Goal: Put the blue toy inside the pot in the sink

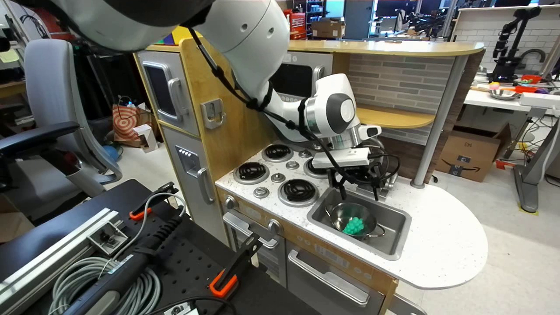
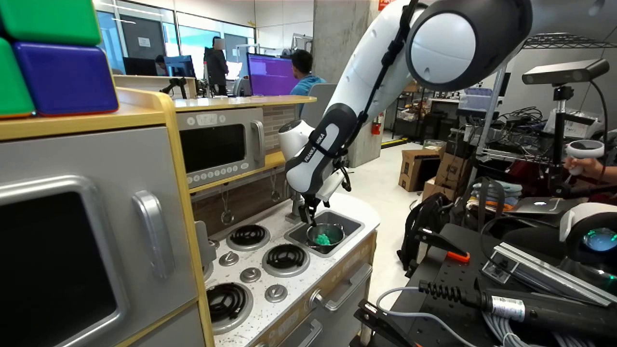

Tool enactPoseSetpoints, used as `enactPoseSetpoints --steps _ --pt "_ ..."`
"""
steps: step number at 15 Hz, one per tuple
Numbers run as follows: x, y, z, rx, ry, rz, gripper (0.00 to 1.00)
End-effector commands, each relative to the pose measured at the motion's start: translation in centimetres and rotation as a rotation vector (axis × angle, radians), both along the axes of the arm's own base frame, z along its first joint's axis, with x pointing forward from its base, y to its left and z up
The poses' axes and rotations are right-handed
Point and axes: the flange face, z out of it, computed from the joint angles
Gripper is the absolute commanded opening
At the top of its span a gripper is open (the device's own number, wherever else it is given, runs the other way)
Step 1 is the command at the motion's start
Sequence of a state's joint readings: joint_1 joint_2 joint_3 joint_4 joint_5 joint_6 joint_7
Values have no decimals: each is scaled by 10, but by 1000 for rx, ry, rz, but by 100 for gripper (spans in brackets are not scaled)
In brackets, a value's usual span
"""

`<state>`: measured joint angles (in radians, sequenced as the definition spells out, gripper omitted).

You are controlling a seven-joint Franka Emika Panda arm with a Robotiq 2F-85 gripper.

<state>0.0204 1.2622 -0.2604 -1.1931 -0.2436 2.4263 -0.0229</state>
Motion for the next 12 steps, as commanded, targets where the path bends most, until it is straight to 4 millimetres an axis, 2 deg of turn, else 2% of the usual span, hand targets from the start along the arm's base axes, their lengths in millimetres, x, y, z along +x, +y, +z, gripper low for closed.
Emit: enactPoseSetpoints --steps 1,4,8,9,12 --pt "-21 12 32 113 -52 88 100" --pt "-37 19 45 184 -103 157 100" --pt "-68 26 66 302 -102 274 100" --pt "-43 24 43 231 -96 213 100" --pt "-59 24 56 278 -84 250 100"
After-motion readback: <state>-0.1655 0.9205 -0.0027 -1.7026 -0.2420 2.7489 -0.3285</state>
